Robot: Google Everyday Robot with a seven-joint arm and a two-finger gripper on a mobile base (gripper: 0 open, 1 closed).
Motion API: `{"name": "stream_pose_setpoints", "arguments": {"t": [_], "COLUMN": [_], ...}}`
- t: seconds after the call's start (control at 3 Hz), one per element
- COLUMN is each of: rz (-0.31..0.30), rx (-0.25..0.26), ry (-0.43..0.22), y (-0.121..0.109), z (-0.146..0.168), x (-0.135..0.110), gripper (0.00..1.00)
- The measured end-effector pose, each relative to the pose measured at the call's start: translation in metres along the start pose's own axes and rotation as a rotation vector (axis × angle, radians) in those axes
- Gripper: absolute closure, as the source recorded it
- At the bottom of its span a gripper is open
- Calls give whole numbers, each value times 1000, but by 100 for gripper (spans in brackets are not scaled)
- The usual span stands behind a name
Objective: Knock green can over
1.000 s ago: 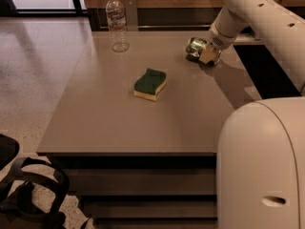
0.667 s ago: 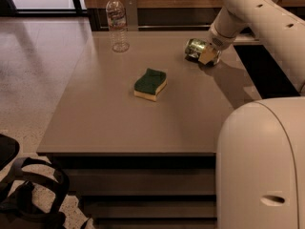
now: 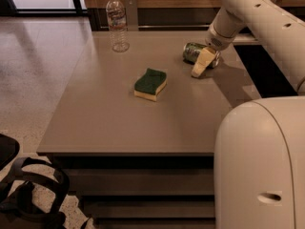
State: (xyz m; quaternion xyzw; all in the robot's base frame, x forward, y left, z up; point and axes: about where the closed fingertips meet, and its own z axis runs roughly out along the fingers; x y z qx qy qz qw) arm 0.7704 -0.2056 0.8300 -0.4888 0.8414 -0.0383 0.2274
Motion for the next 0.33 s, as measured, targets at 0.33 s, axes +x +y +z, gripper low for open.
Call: {"name": "stream_pose_setpoints", "arguments": {"t": [0.33], "rz": [0], "rx": [0], "ry": [0], "y": [0], "z": [0], "x": [0], "gripper": [0]}}
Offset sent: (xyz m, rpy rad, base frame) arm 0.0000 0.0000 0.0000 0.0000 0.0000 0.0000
